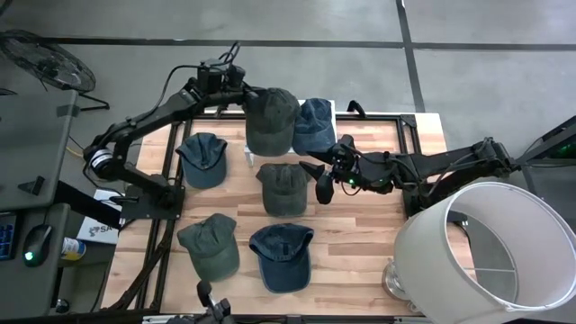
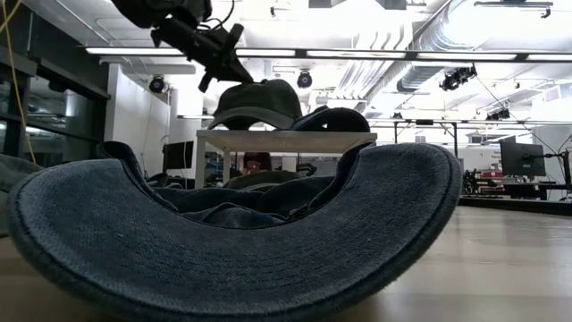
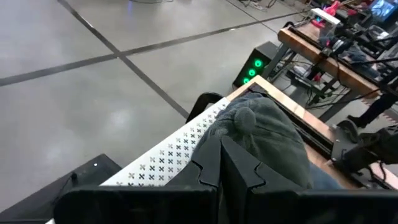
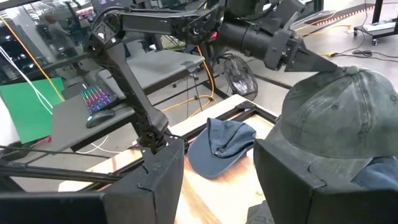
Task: Pick & Place hat
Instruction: Put the bottom right gray cap on the shelf
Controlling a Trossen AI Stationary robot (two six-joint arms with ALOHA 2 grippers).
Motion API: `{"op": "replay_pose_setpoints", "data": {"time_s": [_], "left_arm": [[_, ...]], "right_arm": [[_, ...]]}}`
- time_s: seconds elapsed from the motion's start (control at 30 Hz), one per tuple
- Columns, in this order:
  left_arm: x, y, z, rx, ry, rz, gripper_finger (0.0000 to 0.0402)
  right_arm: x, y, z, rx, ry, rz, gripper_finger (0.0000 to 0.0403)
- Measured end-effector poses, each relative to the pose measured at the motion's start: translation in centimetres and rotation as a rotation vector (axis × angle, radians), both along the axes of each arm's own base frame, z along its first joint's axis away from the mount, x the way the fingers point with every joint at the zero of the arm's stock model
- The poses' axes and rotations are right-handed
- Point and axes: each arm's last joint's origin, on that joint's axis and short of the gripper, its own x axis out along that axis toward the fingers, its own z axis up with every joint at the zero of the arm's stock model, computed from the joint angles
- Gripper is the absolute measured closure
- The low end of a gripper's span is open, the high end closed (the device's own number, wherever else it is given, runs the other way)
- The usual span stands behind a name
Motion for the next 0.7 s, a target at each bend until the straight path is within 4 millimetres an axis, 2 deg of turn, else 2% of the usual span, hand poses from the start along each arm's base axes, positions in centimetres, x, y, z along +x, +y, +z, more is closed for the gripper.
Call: {"op": "replay_pose_setpoints", "data": {"time_s": [0.5, 0.7], "left_arm": [[0.9, 1.3, -1.4, 0.030, 0.044, 0.081, 0.0401], [0.9, 1.4, -1.5, 0.037, 0.051, 0.110, 0.0401]], "right_arm": [[0.0, 0.0, 0.0, 0.014, -0.005, -0.003, 0.0217], [0.0, 0.0, 0.0, 0.012, -0.003, -0.010, 0.0217]]}}
